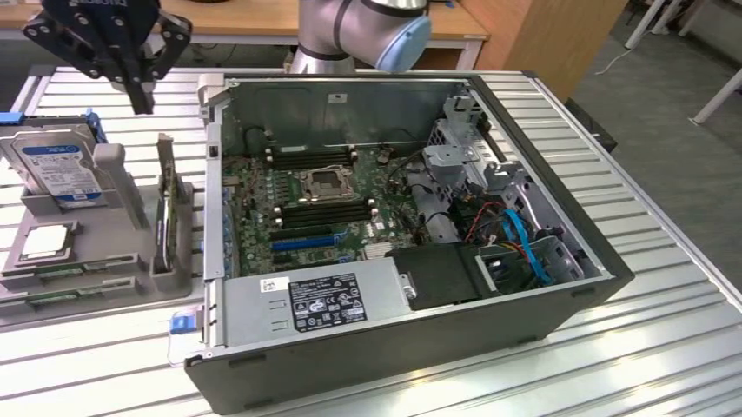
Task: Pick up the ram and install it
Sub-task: 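Reach for the ram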
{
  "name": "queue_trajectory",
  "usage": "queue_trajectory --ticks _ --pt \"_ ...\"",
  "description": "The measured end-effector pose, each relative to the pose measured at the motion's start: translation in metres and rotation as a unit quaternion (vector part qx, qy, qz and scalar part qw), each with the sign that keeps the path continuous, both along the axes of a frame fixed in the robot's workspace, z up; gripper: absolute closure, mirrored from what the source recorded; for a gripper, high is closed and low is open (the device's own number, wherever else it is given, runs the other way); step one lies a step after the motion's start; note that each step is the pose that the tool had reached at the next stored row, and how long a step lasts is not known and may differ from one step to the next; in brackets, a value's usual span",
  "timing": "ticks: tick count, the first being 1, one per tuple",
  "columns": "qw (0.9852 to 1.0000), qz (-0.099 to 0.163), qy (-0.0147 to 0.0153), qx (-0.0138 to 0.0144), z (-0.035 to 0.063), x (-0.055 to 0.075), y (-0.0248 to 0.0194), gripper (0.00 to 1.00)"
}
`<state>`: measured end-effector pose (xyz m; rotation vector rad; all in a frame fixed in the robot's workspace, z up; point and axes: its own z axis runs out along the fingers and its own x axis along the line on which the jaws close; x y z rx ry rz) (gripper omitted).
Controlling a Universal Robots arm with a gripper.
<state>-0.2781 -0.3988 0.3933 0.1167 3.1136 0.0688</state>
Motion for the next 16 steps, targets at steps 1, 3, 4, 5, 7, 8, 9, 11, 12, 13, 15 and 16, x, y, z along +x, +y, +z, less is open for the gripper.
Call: queue_trajectory --ticks 1,3,4,5,7,8,9,11,12,13,15,16 --pt "1.0 0.0 0.0 0.0 0.0 -0.003 0.0 0.9" --pt "1.0 0.0 0.0 0.0 0.0 -0.009 0.0 0.9" --pt "1.0 0.0 0.0 0.0 -0.0001 -0.012 0.0 0.9" --pt "1.0 0.0 0.0 0.0 -0.0001 -0.015 0.0 0.9" --pt "1.0 0.0 0.0 0.0 0.0 -0.021 0.0 0.9" --pt "1.0 0.0 0.0 0.0 -0.0001 -0.023 0.0 0.9" --pt "1.0 0.0 0.0 0.0 -0.0001 -0.026 0.0 0.9" --pt "1.0 0.0 0.0 0.0 -0.0001 -0.033 0.0 0.9" --pt "1.0 0.0 0.0 0.0 -0.0002 -0.036 0.0 0.9" --pt "1.0 0.0 0.0 0.0 -0.0002 -0.039 0.0 0.9" --pt "1.0 0.0 0.0 0.0 -0.0002 -0.045 0.0 0.9" --pt "1.0 0.0 0.0 0.0 -0.0002 -0.048 0.0 0.9"
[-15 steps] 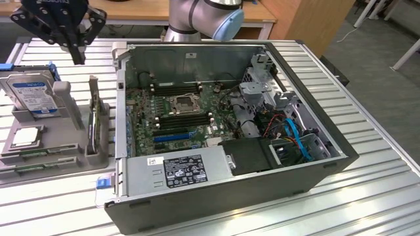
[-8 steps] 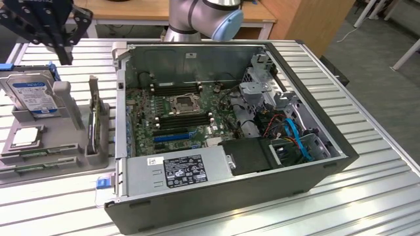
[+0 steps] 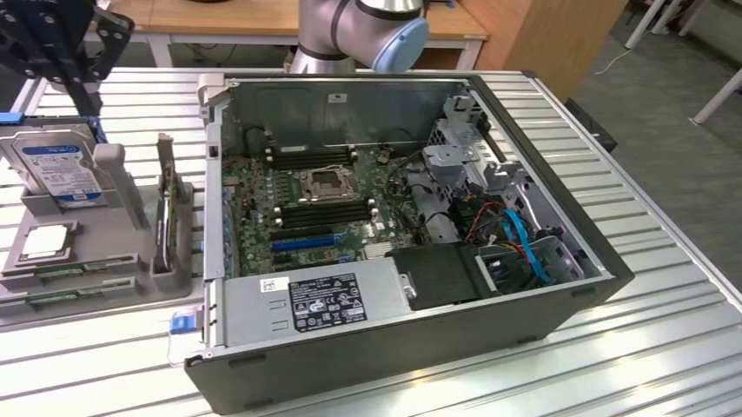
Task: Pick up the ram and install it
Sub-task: 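Reach for the ram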
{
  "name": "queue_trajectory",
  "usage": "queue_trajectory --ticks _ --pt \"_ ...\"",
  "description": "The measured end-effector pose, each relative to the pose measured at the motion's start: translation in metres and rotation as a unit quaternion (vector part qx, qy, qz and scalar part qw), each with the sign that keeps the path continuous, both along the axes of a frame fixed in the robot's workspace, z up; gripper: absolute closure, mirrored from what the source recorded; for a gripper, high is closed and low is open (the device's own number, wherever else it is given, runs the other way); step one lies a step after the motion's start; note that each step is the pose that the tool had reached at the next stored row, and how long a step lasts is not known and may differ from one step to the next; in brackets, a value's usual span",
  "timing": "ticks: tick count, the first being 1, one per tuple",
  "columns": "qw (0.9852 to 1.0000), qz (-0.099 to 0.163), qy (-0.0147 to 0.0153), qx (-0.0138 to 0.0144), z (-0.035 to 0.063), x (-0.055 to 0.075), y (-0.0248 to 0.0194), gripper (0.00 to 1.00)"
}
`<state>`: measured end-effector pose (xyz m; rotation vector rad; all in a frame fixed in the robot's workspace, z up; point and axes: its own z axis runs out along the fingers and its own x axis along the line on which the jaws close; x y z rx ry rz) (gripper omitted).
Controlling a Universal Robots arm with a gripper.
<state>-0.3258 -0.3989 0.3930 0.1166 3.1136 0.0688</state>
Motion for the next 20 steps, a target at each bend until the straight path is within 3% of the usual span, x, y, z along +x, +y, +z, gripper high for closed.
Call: queue_trajectory --ticks 20 --pt "1.0 0.0 0.0 0.0 -0.0009 -0.047 0.0 0.9"
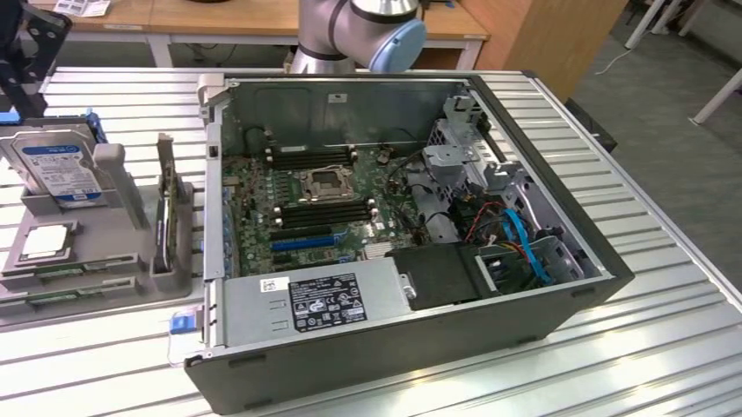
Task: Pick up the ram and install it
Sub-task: 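Reach for the ram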
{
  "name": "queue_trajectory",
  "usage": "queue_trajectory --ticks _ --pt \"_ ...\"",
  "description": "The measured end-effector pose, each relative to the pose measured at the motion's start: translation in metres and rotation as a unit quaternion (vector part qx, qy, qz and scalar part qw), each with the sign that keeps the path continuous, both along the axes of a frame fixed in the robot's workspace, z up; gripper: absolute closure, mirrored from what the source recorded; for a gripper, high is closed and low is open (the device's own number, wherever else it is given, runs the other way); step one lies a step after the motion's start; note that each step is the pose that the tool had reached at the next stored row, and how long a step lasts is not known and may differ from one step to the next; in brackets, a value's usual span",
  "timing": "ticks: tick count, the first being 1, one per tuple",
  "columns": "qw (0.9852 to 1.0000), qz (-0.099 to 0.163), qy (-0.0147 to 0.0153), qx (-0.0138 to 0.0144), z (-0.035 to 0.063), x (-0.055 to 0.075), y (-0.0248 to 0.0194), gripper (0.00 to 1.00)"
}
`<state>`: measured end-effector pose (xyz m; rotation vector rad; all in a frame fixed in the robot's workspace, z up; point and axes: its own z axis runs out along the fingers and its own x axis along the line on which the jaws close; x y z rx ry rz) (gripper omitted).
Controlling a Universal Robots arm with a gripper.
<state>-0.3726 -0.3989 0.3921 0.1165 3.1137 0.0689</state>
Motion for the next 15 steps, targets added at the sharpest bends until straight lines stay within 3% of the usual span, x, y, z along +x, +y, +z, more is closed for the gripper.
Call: queue_trajectory --ticks 6,15 --pt "1.0 0.0 0.0 0.0 -0.0003 -0.011 0.0 0.9" --pt "1.0 0.0 0.0 0.0 -0.0002 -0.014 0.0 0.9"
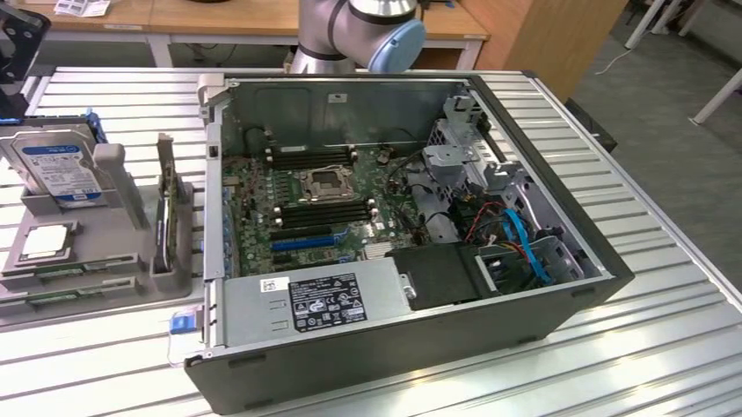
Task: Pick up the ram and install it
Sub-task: 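Reach for the ram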
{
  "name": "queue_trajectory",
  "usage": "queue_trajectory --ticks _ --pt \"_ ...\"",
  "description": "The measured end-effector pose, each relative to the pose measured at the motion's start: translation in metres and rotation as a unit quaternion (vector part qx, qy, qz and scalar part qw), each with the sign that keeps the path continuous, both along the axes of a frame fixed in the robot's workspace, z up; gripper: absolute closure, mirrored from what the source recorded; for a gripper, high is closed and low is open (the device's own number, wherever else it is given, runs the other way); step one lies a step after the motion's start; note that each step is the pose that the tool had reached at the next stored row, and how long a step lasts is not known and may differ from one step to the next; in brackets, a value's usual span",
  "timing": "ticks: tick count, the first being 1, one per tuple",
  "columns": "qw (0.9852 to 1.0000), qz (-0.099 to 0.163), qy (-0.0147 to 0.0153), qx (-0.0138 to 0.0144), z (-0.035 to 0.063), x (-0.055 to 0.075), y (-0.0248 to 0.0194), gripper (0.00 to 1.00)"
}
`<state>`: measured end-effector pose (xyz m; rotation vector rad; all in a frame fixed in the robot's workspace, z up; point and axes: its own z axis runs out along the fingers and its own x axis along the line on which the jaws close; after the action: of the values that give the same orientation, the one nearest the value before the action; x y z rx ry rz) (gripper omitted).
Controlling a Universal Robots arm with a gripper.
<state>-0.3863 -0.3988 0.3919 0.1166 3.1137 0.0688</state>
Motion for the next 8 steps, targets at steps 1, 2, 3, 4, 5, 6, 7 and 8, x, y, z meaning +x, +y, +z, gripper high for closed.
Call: queue_trajectory --ticks 1,2,3,4,5,6,7,8 --pt "1.0 0.0 0.0 0.0 0.0 0.0 0.0 0.9" --pt "1.0 0.0 0.0 0.0 0.0 -0.0002 0.0 0.9" --pt "1.0 0.0 0.0 0.0 0.0 -0.001 0.0 0.9" --pt "1.0 0.0 0.0 0.0 0.0 -0.0019 0.0 0.9" --pt "1.0 0.0 0.0 0.0 0.0 -0.0029 0.0 0.9" --pt "1.0 0.0 0.0 0.0 0.0 -0.0039 0.0 0.9" --pt "1.0 0.0 0.0 0.0 0.0 -0.0048 0.0 0.9" --pt "1.0 0.0 0.0 0.0 0.0 -0.0059 0.0 0.9"
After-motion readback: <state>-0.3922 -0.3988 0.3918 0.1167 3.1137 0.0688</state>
